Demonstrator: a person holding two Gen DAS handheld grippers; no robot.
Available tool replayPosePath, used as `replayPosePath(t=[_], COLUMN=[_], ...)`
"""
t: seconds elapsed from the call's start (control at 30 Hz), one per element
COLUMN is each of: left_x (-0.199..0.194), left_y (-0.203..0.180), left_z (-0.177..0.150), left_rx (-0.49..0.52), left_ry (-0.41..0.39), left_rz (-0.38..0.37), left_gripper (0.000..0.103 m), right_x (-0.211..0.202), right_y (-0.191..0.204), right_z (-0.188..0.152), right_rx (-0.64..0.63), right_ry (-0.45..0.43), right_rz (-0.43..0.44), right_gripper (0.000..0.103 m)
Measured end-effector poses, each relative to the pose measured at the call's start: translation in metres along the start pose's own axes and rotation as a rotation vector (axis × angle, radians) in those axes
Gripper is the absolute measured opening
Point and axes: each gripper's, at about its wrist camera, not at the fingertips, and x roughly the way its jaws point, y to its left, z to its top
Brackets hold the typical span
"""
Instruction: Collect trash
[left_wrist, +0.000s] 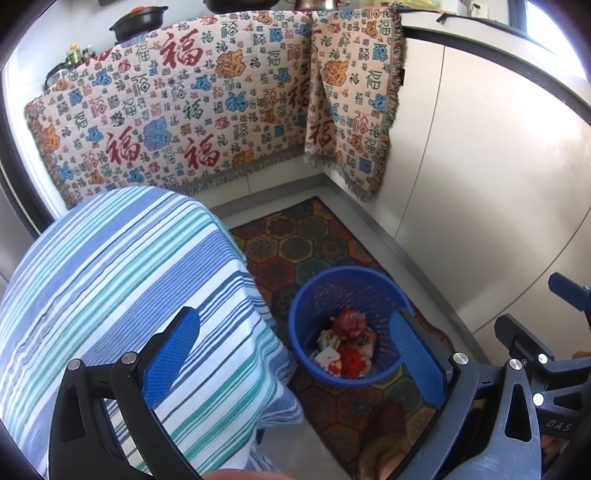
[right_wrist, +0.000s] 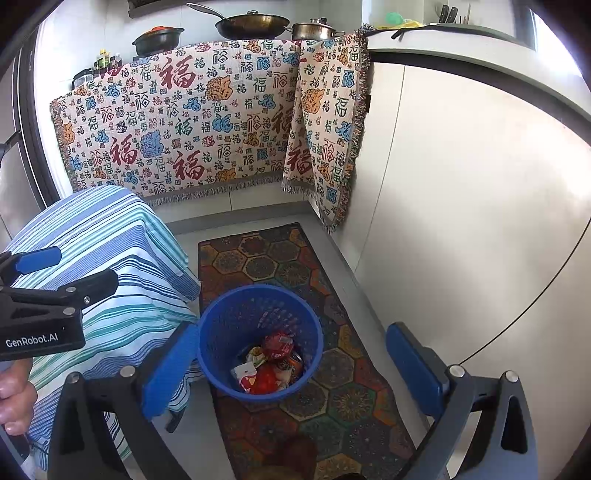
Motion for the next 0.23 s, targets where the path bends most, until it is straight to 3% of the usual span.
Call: replayPosePath(t=[0.23], left_x=[-0.0046], left_y=[-0.0032], left_z=[-0.002], left_rx=[0.0], left_ry=[-0.037], left_rz=[-0.031], left_gripper=[0.102], right_x=[0.001], right_y=[-0.0019], right_z=[-0.001], right_rx=[0.002], right_ry=[0.002], right_rz=[-0.001], right_gripper=[0.103])
